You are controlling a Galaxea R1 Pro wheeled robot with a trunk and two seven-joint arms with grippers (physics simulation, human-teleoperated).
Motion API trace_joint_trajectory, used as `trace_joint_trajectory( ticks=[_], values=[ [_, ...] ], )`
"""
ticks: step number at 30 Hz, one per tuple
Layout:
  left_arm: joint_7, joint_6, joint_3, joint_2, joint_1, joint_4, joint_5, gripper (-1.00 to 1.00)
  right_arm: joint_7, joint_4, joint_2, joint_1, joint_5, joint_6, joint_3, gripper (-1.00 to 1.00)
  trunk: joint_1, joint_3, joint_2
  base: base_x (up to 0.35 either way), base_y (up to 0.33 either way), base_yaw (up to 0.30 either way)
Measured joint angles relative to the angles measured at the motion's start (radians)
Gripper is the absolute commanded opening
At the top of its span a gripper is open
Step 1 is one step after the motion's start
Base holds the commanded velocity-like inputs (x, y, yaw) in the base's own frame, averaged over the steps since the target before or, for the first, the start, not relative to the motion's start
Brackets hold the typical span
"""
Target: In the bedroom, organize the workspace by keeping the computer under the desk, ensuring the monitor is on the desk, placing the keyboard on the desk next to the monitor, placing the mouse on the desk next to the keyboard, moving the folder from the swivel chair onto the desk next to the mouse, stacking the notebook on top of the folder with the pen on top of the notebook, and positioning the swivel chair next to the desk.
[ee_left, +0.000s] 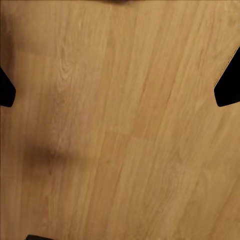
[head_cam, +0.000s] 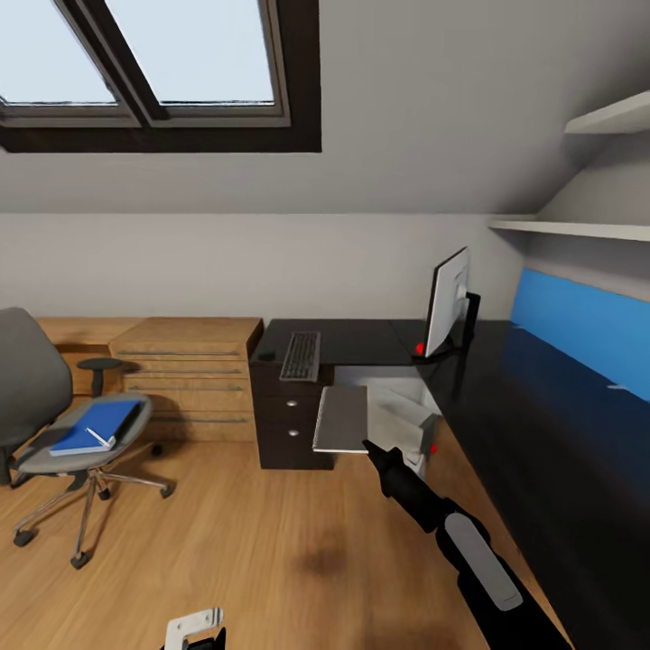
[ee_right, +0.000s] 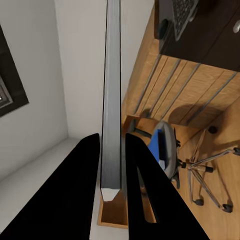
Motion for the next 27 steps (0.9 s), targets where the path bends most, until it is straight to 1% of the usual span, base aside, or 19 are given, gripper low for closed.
trace_joint_trajectory(
  ticks=[27],
  values=[
    [0.004, 0.001, -0.001, -0.001, 0.000, 0.001, 0.000, 1.00, 0.002, 0.002, 0.001, 0.000, -0.002, -0.006, -0.003, -1.00, -0.104, 0.085, 0.189, 0.330, 0.121, 0.000]
  ],
)
